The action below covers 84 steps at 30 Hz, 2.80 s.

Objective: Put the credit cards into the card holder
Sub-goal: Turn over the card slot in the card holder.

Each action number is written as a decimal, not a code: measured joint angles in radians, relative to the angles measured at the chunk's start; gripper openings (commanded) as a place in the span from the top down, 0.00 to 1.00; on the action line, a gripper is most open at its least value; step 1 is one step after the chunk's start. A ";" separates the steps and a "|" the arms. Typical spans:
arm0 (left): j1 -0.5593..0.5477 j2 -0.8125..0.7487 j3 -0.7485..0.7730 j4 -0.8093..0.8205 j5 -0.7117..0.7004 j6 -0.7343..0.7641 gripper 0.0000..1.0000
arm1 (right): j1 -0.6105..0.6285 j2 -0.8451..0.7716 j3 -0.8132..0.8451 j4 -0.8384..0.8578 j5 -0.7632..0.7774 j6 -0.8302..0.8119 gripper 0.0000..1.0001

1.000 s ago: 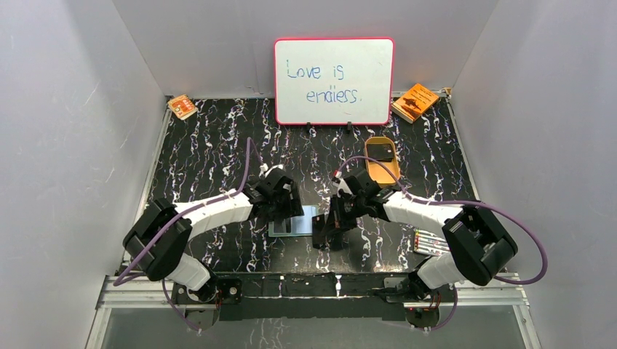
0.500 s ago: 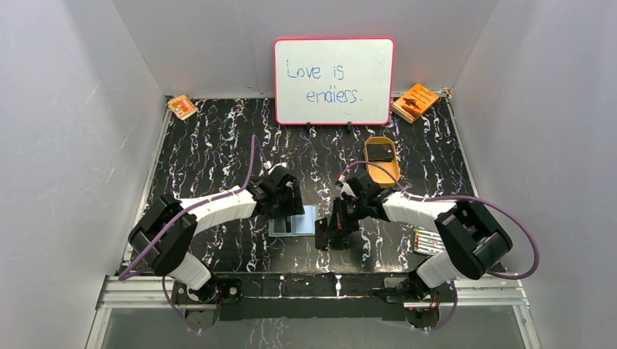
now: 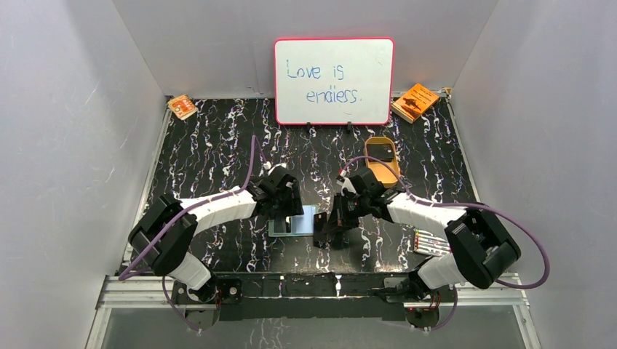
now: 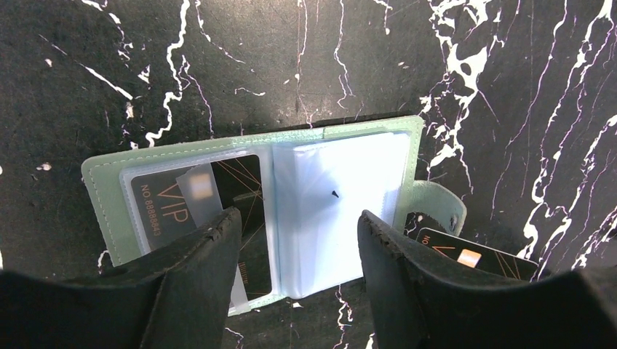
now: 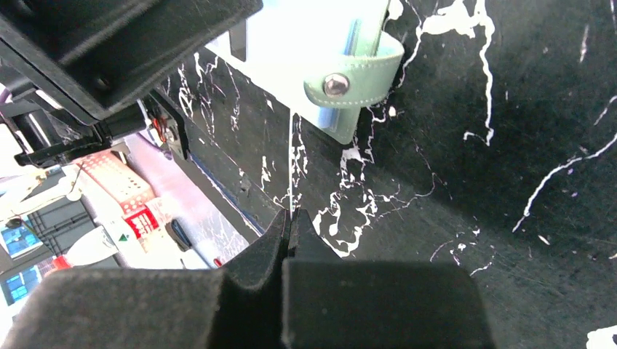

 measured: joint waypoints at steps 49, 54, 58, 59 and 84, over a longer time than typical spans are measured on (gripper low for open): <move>-0.179 0.251 0.307 -0.277 -0.225 0.119 0.46 | -0.006 -0.175 0.039 -0.222 0.074 -0.039 1.00; -0.183 0.253 0.307 -0.267 -0.239 0.115 0.62 | -0.006 -0.174 0.039 -0.221 0.074 -0.038 1.00; -0.183 0.254 0.299 -0.265 -0.258 0.112 0.66 | -0.006 -0.171 0.035 -0.217 0.074 -0.038 1.00; -0.183 0.253 0.298 -0.263 -0.260 0.110 0.66 | -0.006 -0.169 0.033 -0.216 0.074 -0.038 1.00; -0.183 0.185 0.216 -0.212 -0.248 0.060 0.61 | 0.008 0.103 0.027 0.012 -0.073 -0.002 1.00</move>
